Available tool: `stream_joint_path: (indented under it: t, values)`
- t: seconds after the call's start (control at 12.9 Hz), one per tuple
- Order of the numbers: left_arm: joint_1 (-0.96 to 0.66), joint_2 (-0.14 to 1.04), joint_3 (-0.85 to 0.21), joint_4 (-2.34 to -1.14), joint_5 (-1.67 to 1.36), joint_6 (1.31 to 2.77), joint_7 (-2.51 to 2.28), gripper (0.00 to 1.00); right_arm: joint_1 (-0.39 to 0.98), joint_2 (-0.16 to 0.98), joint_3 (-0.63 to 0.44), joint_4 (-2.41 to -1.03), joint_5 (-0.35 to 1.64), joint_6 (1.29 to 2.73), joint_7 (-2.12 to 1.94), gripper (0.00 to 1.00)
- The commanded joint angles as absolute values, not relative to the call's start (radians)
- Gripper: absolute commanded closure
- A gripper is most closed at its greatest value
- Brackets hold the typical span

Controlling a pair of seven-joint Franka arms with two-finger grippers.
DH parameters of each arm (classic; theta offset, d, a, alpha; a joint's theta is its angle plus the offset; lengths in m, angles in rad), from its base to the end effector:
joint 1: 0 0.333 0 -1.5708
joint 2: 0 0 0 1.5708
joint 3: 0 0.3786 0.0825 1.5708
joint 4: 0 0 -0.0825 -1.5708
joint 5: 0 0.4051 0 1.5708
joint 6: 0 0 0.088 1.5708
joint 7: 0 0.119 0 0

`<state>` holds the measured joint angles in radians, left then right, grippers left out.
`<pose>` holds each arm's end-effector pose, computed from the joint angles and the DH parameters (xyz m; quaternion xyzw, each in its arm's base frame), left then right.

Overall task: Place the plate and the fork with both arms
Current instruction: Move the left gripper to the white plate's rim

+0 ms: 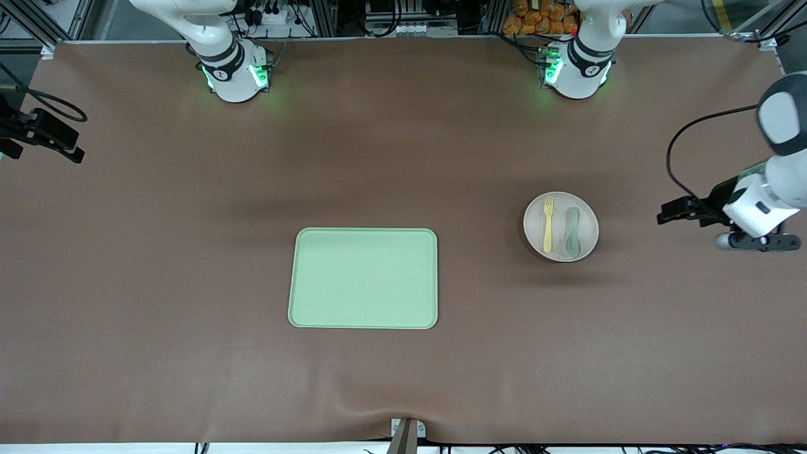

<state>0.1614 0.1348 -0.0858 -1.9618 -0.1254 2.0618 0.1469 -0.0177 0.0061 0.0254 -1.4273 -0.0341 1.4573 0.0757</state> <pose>0.6072 0.0398 0.4439 0.9980 -0.0048 -0.0104 0.0620 0.5656 -0.0001 0.7315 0.9991 -0.0361 0.0126 0.0163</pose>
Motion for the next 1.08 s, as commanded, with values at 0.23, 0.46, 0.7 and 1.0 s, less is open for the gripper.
stream_joint_path:
  t: [0.23,0.46,0.7,1.0]
  values:
    - [0.173,0.188,-0.095,-2.161,-0.289,2.281,0.3,0.0,-0.018,0.006,0.023,-1.419,-0.021,1.453,0.074,0.0]
    - [0.181,0.248,-0.1,-2.189,-0.391,2.333,0.385,0.12,-0.018,0.006,0.023,-1.419,-0.021,1.453,0.075,0.0]
    - [0.183,0.308,-0.1,-2.212,-0.4,2.396,0.451,0.19,-0.018,0.006,0.023,-1.419,-0.021,1.453,0.075,0.0]
    - [0.176,0.353,-0.1,-2.21,-0.417,2.404,0.451,0.38,-0.018,0.006,0.023,-1.419,-0.021,1.453,0.075,0.0]
